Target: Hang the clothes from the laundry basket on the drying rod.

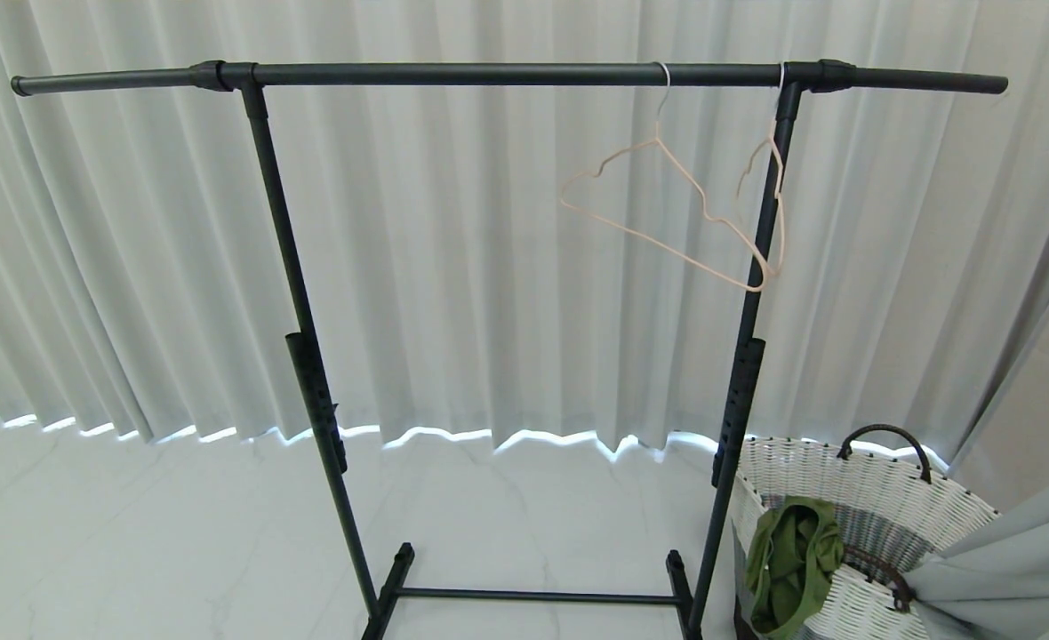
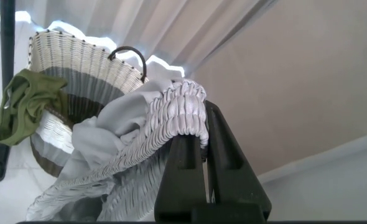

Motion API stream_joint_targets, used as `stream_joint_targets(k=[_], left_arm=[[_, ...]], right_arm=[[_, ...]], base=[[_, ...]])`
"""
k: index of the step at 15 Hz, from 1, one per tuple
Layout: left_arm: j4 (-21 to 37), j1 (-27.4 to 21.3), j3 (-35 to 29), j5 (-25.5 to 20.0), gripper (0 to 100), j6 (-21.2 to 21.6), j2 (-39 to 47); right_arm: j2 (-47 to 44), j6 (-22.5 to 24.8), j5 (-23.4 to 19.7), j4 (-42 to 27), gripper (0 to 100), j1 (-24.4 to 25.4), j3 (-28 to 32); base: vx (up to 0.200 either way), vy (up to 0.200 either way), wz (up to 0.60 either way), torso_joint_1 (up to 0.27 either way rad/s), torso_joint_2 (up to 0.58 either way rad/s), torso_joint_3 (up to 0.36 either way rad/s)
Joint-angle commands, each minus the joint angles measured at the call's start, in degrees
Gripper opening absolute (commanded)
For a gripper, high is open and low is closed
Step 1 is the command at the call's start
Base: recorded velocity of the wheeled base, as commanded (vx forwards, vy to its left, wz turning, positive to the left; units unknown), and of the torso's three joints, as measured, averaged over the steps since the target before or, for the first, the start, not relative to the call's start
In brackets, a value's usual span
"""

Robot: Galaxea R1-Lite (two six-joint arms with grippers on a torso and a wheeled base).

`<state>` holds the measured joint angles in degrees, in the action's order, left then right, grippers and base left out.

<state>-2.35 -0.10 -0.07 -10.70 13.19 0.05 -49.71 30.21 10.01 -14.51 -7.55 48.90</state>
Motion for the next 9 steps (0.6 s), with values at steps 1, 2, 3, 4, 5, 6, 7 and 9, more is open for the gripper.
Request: stream_joint_targets(k=[1, 2, 3, 4, 5, 6, 7, 9], left_arm=[[0.0, -0.1, -0.5, 0.2, 100, -0.8, 0.0], [0.0, -0.1, -2.6, 0.2, 100, -3.3, 0.8], [0.1, -0.1, -7.7, -0.1, 100, -6.6, 5.6], [-0.1, -0.1, -14.5, -0.1, 100, -9.9, 13.4], [-0.1, -0.1, -18.9, -0.2, 100, -12.0, 18.5], [-0.1, -0.3, -26.2, -0.9, 100, -14.3, 27.2], [-0.1, -1.0, -30.6, -2.7, 100, -14.3, 32.6], [-0.1, -3.2, -32.7, -4.9, 100, -14.2, 37.6]], right_arm=[[-0.3, 0.0, 0.0, 0.0, 0, 0.0, 0.8], [-0.6, 0.0, 0.0, 0.0, 0, 0.0, 2.2], [-1.6, -0.1, 0.0, 0.0, 0, 0.1, 3.8], [-2.7, -0.1, -0.1, -0.1, 0, 0.6, 5.6], [-3.4, -0.1, -0.2, -0.3, 0, 1.4, 6.7], [-4.6, -0.2, -0.2, -2.1, 0, 3.3, 9.2], [-5.5, -1.7, -0.3, -4.8, 0, 5.5, 11.7], [-7.1, -6.7, -0.2, -12.0, 0, 11.9, 17.5]], base=[[0.0, 0.0, 0.0, 0.0, 0.0, 0.0], [0.0, 0.0, 0.0, 0.0, 0.0, 0.0], [0.0, 0.0, 0.0, 0.0, 0.0, 0.0], [0.0, 0.0, 0.0, 0.0, 0.0, 0.0], [0.0, 0.0, 0.0, 0.0, 0.0, 0.0], [0.0, 0.0, 0.0, 0.0, 0.0, 0.0], [0.0, 0.0, 0.0, 0.0, 0.0, 0.0], [0.0, 0.0, 0.0, 0.0, 0.0, 0.0]])
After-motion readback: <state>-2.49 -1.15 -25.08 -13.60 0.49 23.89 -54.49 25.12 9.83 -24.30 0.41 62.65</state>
